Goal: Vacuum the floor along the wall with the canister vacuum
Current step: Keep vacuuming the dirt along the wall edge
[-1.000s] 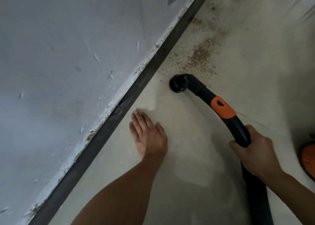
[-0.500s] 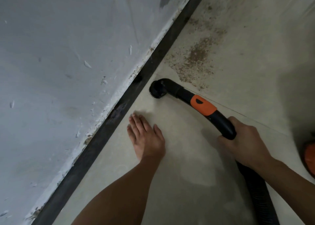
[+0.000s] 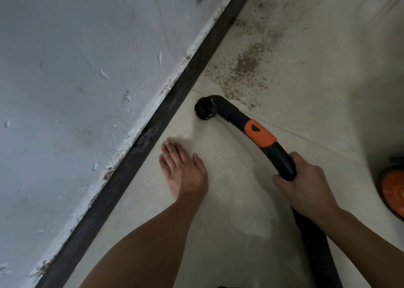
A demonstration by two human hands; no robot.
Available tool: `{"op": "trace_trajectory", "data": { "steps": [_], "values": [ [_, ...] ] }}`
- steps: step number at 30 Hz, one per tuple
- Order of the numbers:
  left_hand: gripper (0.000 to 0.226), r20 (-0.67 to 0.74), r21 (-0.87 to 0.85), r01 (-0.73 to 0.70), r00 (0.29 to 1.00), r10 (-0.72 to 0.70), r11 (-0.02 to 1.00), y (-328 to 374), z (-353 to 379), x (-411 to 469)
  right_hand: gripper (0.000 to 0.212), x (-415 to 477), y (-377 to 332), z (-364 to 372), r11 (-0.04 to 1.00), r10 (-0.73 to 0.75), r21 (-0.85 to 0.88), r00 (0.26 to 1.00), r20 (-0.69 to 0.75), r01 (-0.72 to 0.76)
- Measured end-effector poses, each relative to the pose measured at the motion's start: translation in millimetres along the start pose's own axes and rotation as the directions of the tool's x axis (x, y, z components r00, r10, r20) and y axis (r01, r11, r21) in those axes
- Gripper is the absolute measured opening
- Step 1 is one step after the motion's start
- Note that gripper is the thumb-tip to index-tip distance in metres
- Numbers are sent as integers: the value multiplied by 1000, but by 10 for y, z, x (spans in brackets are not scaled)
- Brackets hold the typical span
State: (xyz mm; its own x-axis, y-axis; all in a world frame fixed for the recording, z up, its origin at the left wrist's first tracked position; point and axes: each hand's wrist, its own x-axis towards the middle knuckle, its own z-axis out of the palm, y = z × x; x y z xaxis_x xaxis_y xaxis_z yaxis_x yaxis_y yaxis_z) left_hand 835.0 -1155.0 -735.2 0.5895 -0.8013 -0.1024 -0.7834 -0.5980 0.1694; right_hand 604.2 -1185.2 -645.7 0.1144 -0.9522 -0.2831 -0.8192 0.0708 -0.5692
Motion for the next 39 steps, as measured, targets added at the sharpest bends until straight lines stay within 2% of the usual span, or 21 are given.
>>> {"op": "trace_trajectory", "data": {
  "steps": [4, 8, 12, 15, 18, 20, 23, 24, 27, 30, 35, 39],
  "values": [
    [63, -3, 0, -3, 1000, 3, 1000, -13, -23, 12, 25, -48, 130, -114, 999, 34, -17, 999, -16, -35],
    [63, -19, -7, -21, 1000, 20, 1000, -18, -10, 28, 29, -459, 741, -503, 970, 217, -78, 966, -139, -229],
    [64, -24, -2, -14, 1000, 14, 1000, -30, 20, 5, 26, -534, 1085, -716, 917, 380, -23, 891, -249, -397],
    [64, -25, 18, -22, 999, 23, 1000, -34, 38, -3, 21, -394, 1003, -620, 937, 344, 45, 896, -282, -346],
    [64, -7, 33, -14, 1000, 14, 999, -38, 14, -34, 22, -351, 842, -456, 961, 274, 111, 931, -242, -254],
    [63, 9, 53, -113, 994, 112, 992, -32, -18, -17, 22, -417, 821, -392, 971, 233, 92, 953, -195, -219],
    [59, 55, 101, -426, 905, 422, 899, 33, -36, 125, 20, -437, 885, -448, 977, 213, 52, 962, -172, -207],
    [58, 49, 77, -434, 901, 432, 897, 100, -40, 205, 20, -380, 889, -485, 977, 214, 55, 959, -188, -207],
    [61, 25, -39, -227, 973, 228, 973, 375, -40, 457, 19, -111, 775, -566, 976, 217, 73, 946, -240, -205],
    [64, -18, -70, -101, 995, 100, 992, 577, 65, 598, 19, 50, 629, -519, 981, 187, 89, 959, -215, -171],
    [65, -94, -44, -98, 991, 94, 994, 575, 196, 607, 25, -201, 732, -402, 978, 192, 101, 977, -98, -182],
    [64, -70, -20, -99, 993, 98, 995, 613, 153, 590, 27, 30, 763, -568, 969, 248, 35, 952, -178, -246]
  ]
}}
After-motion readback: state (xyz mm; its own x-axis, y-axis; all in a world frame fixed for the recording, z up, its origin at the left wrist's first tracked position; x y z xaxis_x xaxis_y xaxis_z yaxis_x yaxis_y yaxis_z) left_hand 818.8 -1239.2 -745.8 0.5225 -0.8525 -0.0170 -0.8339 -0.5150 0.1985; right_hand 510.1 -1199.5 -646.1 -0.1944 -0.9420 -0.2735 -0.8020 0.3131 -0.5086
